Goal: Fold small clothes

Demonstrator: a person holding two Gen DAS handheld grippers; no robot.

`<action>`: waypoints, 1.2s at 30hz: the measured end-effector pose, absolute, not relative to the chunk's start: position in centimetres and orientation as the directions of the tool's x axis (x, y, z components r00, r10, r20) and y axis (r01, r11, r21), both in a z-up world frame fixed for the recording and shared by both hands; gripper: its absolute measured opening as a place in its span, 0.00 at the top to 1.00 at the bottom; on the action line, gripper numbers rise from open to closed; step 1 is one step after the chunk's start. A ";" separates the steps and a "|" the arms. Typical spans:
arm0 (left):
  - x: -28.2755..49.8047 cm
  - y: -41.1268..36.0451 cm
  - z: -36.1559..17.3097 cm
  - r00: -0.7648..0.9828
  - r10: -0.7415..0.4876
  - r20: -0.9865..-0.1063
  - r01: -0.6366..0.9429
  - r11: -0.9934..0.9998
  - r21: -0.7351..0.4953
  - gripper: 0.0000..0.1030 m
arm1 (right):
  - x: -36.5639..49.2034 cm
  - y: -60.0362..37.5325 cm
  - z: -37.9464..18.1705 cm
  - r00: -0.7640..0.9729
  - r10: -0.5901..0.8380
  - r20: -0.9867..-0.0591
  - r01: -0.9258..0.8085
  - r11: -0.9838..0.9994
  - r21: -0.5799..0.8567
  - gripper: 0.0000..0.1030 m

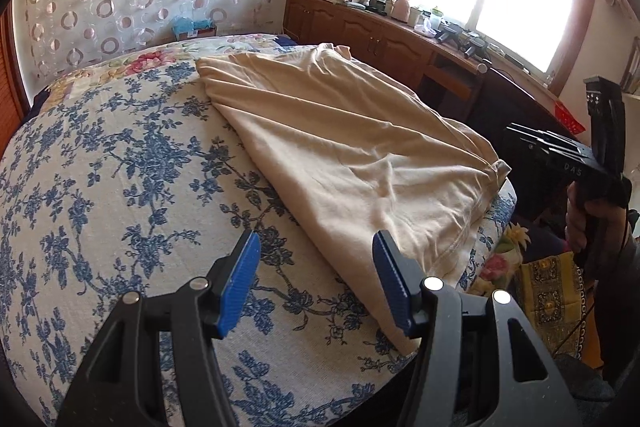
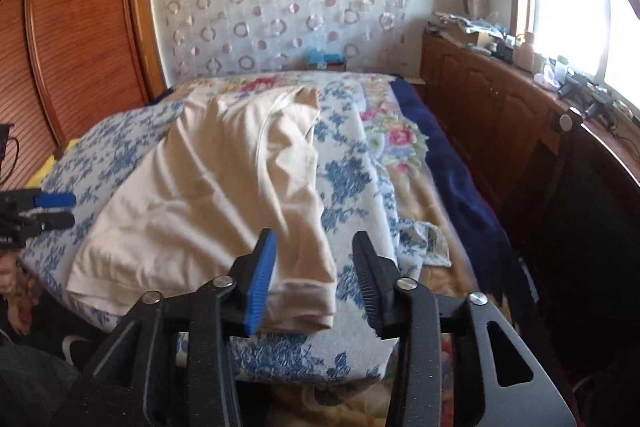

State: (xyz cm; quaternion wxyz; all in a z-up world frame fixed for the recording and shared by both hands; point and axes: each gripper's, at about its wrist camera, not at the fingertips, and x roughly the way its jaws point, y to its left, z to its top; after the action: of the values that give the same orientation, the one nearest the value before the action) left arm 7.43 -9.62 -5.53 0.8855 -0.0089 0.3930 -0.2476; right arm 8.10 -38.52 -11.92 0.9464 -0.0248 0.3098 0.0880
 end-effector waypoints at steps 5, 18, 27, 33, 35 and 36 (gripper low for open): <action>7.9 -10.6 -6.5 0.555 -0.439 -0.706 0.430 0.878 -0.208 0.44 | 11.1 -38.8 -13.0 0.756 0.188 -0.627 -0.201 0.978 0.052 0.59; 7.7 -10.5 -7.2 0.549 -0.438 -0.713 0.419 0.881 -0.218 0.44 | 11.8 -40.4 -14.9 0.709 0.197 -0.678 -0.192 0.978 0.083 1.00; 8.0 -10.1 -6.9 0.575 -0.421 -0.702 0.398 0.893 -0.210 0.44 | 14.3 -40.5 -11.4 0.764 0.197 -0.614 -0.211 0.976 0.051 0.60; 8.7 -8.8 -6.5 0.622 -0.390 -0.679 0.348 0.915 -0.206 0.44 | 23.0 -37.6 -10.5 0.730 0.256 -0.634 -0.309 0.951 0.027 0.59; 8.7 -8.4 -6.5 0.629 -0.387 -0.674 0.338 0.917 -0.211 0.44 | 26.2 -36.3 -10.8 0.711 0.250 -0.657 -0.325 0.946 0.009 0.59; 8.8 -8.1 -6.5 0.632 -0.385 -0.672 0.331 0.919 -0.215 0.44 | 28.4 -35.7 -11.2 0.699 0.238 -0.675 -0.320 0.947 0.003 0.59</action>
State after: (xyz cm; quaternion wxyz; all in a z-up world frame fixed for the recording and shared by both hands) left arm 8.76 -8.12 -6.47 0.9027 -0.0356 0.3802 -0.1985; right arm 28.39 -35.68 -11.23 0.9198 -0.0574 0.3572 0.1519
